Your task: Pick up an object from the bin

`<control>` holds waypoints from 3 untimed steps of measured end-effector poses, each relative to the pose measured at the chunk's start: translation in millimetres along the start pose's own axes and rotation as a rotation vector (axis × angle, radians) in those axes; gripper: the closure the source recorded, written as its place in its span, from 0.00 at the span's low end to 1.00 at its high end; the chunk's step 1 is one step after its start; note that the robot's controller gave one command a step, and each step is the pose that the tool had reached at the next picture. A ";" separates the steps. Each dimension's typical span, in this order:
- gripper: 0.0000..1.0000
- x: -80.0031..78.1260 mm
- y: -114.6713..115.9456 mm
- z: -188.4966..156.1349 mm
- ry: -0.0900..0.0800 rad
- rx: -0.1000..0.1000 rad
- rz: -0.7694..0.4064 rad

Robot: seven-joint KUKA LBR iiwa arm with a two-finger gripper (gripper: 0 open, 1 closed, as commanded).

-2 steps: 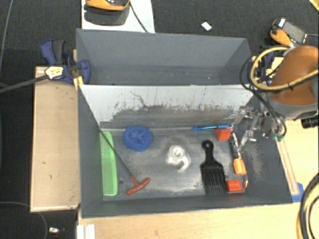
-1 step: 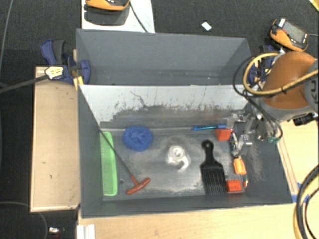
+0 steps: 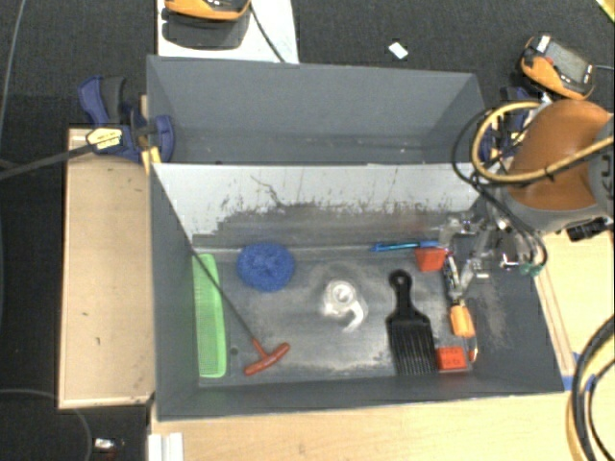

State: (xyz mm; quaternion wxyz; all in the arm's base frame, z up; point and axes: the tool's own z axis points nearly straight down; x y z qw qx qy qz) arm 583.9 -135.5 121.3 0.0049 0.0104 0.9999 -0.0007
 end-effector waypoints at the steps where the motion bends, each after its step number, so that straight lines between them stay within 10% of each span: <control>1: 0.00 4.1 26.8 47.2 -0.002 -0.001 0.453; 2: 1.00 -6.7 25.4 50.6 -0.008 0.002 0.313; 3: 1.00 -6.7 25.4 50.6 -0.008 0.002 0.313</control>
Offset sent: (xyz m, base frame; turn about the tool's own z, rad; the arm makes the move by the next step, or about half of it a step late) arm 0.0068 0.0253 -0.0513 0.3150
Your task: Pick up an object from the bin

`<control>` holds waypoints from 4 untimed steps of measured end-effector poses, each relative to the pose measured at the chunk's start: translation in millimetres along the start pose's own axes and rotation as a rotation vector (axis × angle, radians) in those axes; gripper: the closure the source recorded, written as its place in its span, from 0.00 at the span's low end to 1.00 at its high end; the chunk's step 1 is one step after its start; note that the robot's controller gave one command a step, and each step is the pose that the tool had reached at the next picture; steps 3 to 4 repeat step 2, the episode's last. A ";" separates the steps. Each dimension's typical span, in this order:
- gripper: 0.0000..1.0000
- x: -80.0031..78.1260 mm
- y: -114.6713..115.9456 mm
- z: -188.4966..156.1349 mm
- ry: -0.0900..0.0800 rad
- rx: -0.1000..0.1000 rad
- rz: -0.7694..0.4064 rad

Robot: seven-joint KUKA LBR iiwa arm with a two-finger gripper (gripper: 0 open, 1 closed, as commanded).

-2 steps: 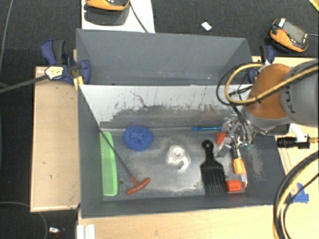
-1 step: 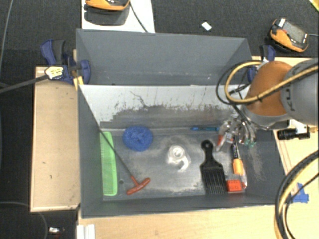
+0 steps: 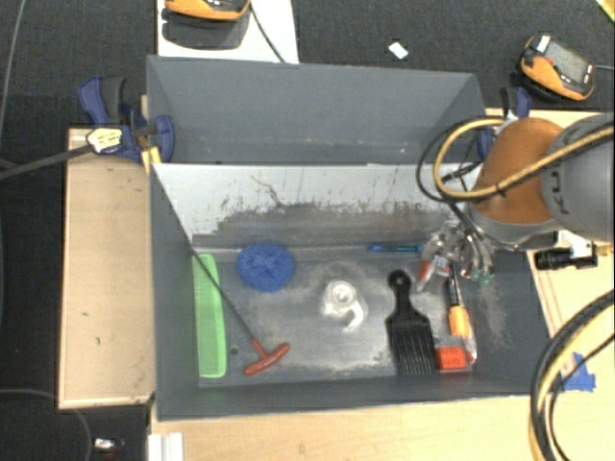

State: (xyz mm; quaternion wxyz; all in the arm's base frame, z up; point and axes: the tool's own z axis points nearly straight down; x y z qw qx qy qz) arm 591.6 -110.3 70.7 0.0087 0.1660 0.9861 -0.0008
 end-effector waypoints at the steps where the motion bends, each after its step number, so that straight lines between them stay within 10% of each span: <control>1: 1.00 0.4 0.0 -17.8 0.000 0.000 -0.002; 4: 1.00 0.4 -0.2 -68.6 0.004 0.000 -0.003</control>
Offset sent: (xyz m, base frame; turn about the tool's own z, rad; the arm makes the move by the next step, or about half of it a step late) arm -0.0011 0.0003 0.1080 -0.0014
